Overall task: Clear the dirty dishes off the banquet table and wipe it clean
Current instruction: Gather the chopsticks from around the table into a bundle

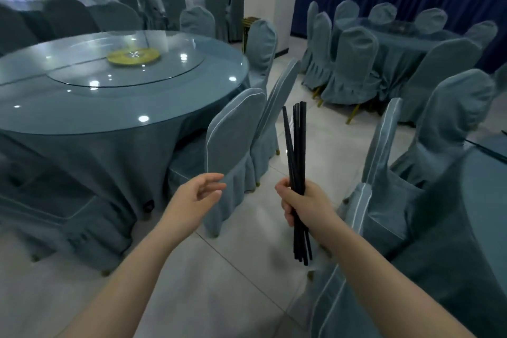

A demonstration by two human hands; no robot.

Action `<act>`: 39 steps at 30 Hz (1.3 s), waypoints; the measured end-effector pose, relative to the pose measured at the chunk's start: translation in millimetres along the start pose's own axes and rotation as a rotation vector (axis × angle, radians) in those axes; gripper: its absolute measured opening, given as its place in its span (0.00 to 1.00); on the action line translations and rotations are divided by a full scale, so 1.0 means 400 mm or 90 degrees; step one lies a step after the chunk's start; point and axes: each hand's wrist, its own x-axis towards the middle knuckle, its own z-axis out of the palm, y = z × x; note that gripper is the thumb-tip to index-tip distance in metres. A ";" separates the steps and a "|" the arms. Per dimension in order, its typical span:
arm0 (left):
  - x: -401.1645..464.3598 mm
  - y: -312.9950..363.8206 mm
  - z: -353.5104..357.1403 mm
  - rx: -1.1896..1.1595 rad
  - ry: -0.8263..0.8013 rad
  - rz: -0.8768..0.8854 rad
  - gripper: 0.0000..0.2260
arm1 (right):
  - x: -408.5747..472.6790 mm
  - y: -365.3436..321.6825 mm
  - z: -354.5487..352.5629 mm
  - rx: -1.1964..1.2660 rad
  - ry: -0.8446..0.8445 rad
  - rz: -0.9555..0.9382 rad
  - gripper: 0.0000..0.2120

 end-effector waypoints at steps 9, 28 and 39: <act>0.365 -0.011 -0.003 0.028 -0.071 0.017 0.12 | 0.330 0.002 -0.087 0.031 0.019 0.084 0.06; 1.268 0.084 0.426 -0.078 -0.327 0.078 0.11 | 0.885 -0.031 -0.595 0.093 0.265 0.194 0.04; 1.753 0.241 0.753 -0.117 -0.492 0.075 0.14 | 1.140 -0.084 -0.949 0.077 0.468 0.235 0.06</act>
